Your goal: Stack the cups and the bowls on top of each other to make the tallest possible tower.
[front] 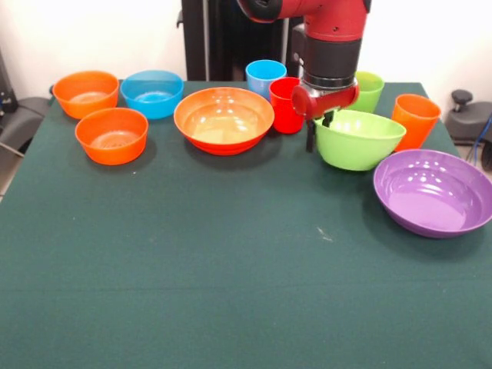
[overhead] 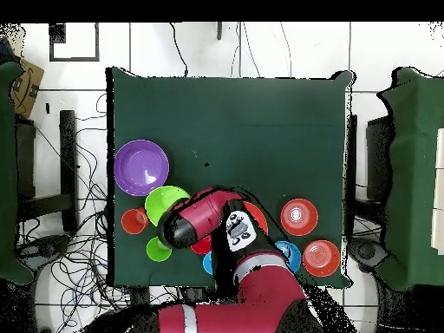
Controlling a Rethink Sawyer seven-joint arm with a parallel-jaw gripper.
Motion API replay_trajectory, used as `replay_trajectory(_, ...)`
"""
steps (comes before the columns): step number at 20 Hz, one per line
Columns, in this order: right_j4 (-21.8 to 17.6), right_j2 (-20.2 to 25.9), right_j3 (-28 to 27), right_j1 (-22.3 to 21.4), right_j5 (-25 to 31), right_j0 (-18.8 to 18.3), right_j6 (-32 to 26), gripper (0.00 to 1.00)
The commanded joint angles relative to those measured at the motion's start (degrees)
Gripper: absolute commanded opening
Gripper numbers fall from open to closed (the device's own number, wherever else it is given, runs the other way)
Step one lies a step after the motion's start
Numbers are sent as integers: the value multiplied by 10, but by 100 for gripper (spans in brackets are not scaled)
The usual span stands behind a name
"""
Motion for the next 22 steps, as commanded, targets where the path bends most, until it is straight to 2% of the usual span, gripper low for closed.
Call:
replay_trajectory(1, 12, -4, -27, 49, -6, 29, 69, 0)
replay_trajectory(3, 19, -5, -30, 52, -4, 37, 70, 0)
replay_trajectory(4, 24, -7, -30, 52, -5, 44, 72, 100)
replay_trajectory(10, 37, -11, -44, 58, -1, 71, 82, 100)
replay_trajectory(13, 26, -8, -40, 56, -8, 20, 52, 100)
replay_trajectory(22, 25, -7, -43, 60, -9, 21, 51, 100)
